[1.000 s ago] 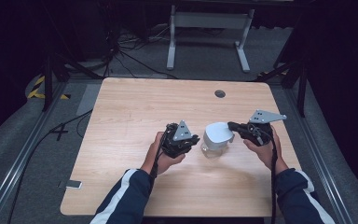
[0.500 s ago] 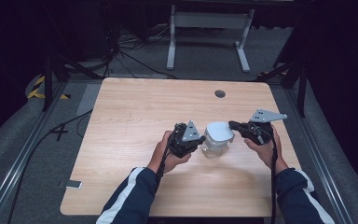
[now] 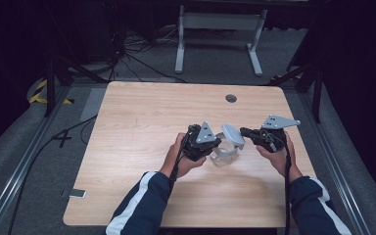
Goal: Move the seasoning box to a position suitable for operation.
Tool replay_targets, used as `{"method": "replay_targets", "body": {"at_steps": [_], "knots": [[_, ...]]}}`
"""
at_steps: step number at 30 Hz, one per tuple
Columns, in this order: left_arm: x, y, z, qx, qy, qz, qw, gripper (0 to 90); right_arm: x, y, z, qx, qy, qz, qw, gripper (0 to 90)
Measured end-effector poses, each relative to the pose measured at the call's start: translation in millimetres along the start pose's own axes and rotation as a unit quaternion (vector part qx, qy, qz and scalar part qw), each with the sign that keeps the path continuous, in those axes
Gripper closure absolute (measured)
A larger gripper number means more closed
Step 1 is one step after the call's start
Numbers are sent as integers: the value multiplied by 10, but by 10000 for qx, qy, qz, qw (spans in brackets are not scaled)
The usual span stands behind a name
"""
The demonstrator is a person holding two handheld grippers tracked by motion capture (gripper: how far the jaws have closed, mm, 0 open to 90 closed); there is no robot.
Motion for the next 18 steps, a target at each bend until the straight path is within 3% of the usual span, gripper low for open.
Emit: {"method": "replay_targets", "body": {"at_steps": [2, 10, 14, 18], "knots": [[9, 8, 5, 7, 67, 43, 10000, 890, 5, -7, 5, 10, -27, -27, 10000, 900], [96, -30, 37, 47, -32, -132, 9999, 879, 6, -15, 17, -38, -69, 13, 10000, 899], [121, -26, 39, 75, 71, -83, 9999, 868, 12, -28, 40, -42, -97, 14, 9999, 897], [172, -9, 31, 62, 100, -75, 9999, 868, 50, -86, 95, -92, -270, -10, 9996, 894]]}}
Point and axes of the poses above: each handheld gripper's, and its own axes: y roughly forward along the jaws, x roughly out of its top, z roughly to its left, the point moved 8 cm from there along y, roughly forward along the jaws, and after that the axes turned 1 degree about y, right-handed, at the moved point
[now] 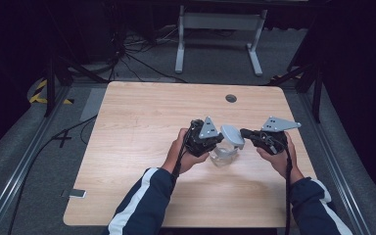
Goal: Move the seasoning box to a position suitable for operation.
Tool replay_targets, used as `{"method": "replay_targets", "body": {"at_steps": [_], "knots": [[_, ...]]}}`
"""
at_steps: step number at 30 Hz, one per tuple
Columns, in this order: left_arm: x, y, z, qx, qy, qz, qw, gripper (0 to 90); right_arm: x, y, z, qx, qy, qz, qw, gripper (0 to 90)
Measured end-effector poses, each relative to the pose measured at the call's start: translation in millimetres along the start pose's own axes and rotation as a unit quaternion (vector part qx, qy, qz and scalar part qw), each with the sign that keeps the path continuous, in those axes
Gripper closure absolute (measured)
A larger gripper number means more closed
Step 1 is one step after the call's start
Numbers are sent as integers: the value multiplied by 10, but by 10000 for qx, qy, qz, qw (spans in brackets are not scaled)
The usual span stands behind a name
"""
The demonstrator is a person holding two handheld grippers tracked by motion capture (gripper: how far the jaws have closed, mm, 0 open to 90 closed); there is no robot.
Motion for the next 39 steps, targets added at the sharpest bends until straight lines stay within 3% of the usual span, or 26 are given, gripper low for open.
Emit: {"method": "replay_targets", "body": {"at_steps": [4, 12, 23, 39], "knots": [[40, -1, 9, 19, 67, 16, 10000, 869, 28, -88, 20, -4, 6, -94, 10000, 887], [113, 67, 9, -6, 69, -28, 10000, 866, -47, -241, 38, -14, 2, -25, 10000, 870], [297, 168, -30, -25, 141, -65, 9999, 848, -230, -411, -16, -232, 127, 84, 9996, 863], [494, 285, -8, -68, 205, -74, 9997, 805, -387, -477, 42, -217, 181, 237, 9993, 837]]}}
Point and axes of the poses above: each handheld gripper's, and its own axes: y roughly forward along the jaws, x roughly out of its top, z roughly to its left, the point moved 8 cm from there along y, roughly forward along the jaws, and after that the axes turned 1 degree about y, right-handed, at the moved point
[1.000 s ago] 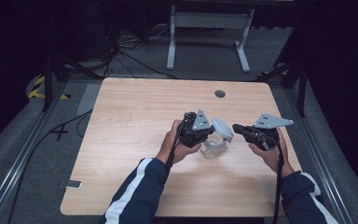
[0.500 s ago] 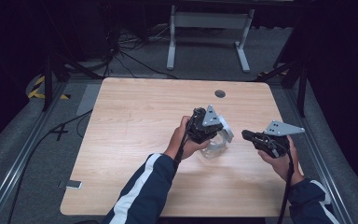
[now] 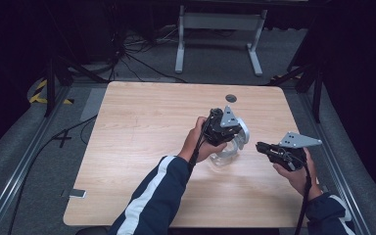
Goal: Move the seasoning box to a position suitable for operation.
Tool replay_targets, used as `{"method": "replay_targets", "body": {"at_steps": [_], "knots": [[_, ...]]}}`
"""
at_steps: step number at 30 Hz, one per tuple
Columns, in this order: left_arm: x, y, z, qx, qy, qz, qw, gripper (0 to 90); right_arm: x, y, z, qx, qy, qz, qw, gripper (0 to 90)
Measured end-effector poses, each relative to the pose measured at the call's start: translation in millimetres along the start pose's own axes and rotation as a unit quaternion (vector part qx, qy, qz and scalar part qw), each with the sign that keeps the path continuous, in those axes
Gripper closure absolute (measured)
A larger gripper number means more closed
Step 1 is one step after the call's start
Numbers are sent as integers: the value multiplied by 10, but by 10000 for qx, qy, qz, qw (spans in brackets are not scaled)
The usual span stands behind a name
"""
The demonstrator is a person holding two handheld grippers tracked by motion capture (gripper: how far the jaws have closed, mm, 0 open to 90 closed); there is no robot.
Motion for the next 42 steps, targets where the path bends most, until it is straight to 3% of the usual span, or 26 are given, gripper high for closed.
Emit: {"method": "replay_targets", "body": {"at_steps": [4, 11, 15, 27, 29, 30, 33, 34, 35, 36, 39, 41, 42], "knots": [[14, 18, -8, -6, 71, 49, 10000, 798, -2, -6, 9, 18, 9, -19, 10000, 835], [-39, -35, -7, 15, 24, 43, 10000, 782, -13, 6, 17, 51, -13, 8, 10000, 831], [-84, -158, 2, 46, 97, 56, 9999, 761, -15, 1, 24, 60, -26, 13, 10000, 822], [-358, -589, -22, 238, 48, 108, 9996, 546, -43, -60, 60, 165, -5, -11, 9999, 736], [-467, -722, -14, 262, 104, 214, 9994, 531, -54, -77, 55, 150, 12, -16, 9999, 713], [-467, -722, -14, 262, 104, 214, 9994, 519, -54, -77, 55, 150, 12, -16, 9999, 713], [-678, -859, 21, 383, 134, 406, 9984, 493, -84, -109, 66, 239, 5, -33, 9997, 667], [-678, -859, 21, 383, 134, 406, 9984, 484, -84, -109, 66, 239, 5, -33, 9997, 667], [-804, -911, 54, 460, 77, 525, 9975, 467, -101, -127, 68, 194, -31, -30, 9998, 641], [-804, -911, 54, 460, 77, 525, 9975, 450, -101, -127, 68, 194, -31, -30, 9998, 641], [-1032, -992, 139, 714, 71, 777, 9944, 413, -113, -166, 70, 206, -100, -117, 9997, 600], [-1211, -1083, 189, 769, -50, 895, 9930, 383, -127, -193, 76, 240, -128, -127, 9995, 563], [-1211, -1083, 189, 769, -50, 895, 9930, 370, -127, -193, 76, 240, -128, -127, 9995, 563]]}}
Point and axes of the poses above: each handheld gripper's, and its own axes: y roughly forward along the jaws, x roughly out of its top, z roughly to its left, the point moved 8 cm from there along y, roughly forward along the jaws, and after that the axes turned 1 degree about y, right-handed, at the moved point
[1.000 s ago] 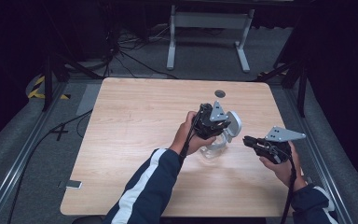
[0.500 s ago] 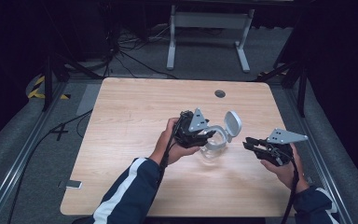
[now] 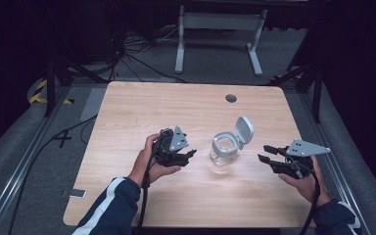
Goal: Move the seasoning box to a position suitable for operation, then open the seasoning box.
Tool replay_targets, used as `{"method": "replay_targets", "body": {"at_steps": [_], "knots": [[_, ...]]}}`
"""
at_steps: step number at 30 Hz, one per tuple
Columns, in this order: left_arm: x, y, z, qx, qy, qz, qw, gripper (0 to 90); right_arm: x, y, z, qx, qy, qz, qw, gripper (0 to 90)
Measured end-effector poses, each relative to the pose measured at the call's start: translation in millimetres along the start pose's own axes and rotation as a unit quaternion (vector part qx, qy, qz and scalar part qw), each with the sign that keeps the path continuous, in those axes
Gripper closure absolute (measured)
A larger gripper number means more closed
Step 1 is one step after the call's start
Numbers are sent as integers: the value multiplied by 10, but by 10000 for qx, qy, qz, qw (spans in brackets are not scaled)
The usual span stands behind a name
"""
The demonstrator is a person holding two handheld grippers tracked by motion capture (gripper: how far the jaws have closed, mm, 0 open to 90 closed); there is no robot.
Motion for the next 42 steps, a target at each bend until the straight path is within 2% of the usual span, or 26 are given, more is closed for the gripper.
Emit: {"method": "replay_targets", "body": {"at_steps": [4, 6, 8, 11, 13, 16, 20, 24, 25, 26, 29, 32, 36, 39, 42], "knots": [[-277, -121, 98, 174, -109, 239, 9995, 306, -55, -7, -3, -14, -7, 119, 9999, 502], [-396, -193, 140, 175, -157, 338, 9992, 290, -65, -6, -1, -15, 13, 159, 9999, 473], [-510, -260, 176, 286, -178, 466, 9983, 267, -73, -2, 6, -20, -29, 205, 9998, 441], [-649, -337, 193, 310, -227, 542, 9978, 256, -99, 6, 21, -39, -113, 297, 9995, 422], [-758, -375, 195, 382, -260, 603, 9971, 252, -133, 6, 33, -80, -154, 377, 9991, 410], [-911, -409, 169, 365, -280, 731, 9963, 240, -212, -4, 39, -124, -233, 505, 9984, 386], [-1051, -454, 129, 306, -185, 823, 9960, 216, -334, -32, 34, -178, -341, 703, 9968, 366], [-1213, -493, 111, 374, -212, 977, 9943, 216, -449, -88, -1, -191, -336, 837, 9957, 347], [-1213, -493, 111, 374, -212, 977, 9943, 212, -449, -88, -1, -191, -336, 837, 9957, 347], [-1281, -498, 107, 330, -241, 934, 9948, 207, -526, -123, -36, -248, -323, 909, 9950, 335], [-1353, -506, 98, 227, -339, 921, 9949, 192, -603, -155, -67, -256, -259, 954, 9948, 327], [-1460, -526, 78, 82, -477, 904, 9947, 190, -730, -217, -105, -128, -25, 915, 9957, 317], [-1586, -554, 78, -29, -603, 884, 9942, 184, -911, -291, -200, -233, 192, 944, 9951, 311], [-1659, -582, 89, 34, -661, 896, 9938, 189, -1078, -328, -265, -362, 346, 1052, 9932, 310], [-1745, -603, 100, -44, -789, 872, 9931, 187, -1187, -359, -282, -352, 586, 1035, 9923, 306]]}}
Point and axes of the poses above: each handheld gripper's, and its own axes: y roughly forward along the jaws, x roughly out of its top, z roughly to its left, the point moved 8 cm from there along y, roughly forward along the jaws, and after that the axes turned 1 degree about y, right-handed, at the moved point
